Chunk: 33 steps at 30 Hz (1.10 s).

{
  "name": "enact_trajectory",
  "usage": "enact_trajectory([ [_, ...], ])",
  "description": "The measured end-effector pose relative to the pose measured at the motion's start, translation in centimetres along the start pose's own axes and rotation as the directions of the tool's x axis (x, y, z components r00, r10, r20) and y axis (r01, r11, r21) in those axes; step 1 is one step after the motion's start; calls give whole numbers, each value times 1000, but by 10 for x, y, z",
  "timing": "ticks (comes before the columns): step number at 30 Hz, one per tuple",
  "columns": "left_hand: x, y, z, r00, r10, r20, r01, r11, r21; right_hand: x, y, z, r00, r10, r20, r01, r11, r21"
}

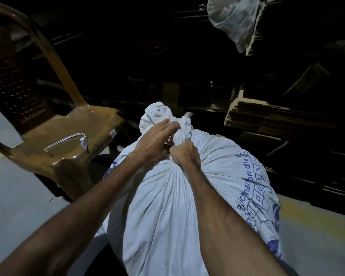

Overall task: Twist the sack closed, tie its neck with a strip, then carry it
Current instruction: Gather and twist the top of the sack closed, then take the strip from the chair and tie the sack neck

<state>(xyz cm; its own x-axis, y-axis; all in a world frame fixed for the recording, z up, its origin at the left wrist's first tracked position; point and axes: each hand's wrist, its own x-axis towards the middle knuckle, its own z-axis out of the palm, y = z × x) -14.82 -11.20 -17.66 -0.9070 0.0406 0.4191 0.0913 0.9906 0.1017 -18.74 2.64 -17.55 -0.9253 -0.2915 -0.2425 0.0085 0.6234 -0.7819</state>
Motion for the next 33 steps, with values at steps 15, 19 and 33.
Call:
enact_trajectory([
  [15, -135, -136, -54, 885, -452, -113, 465, 874, 139, 4, -4, 5, 999, 7, -48, -9, 999, -50],
  [19, -162, -162, -72, 783, -599, -168, 620, 772, 136, 8, -3, 13, 997, -28, -76, 19, 994, -112],
  [33, -193, -201, -89, 562, -800, -211, 797, 592, -124, 29, 6, 22, 994, -15, -106, 1, 991, -135],
])
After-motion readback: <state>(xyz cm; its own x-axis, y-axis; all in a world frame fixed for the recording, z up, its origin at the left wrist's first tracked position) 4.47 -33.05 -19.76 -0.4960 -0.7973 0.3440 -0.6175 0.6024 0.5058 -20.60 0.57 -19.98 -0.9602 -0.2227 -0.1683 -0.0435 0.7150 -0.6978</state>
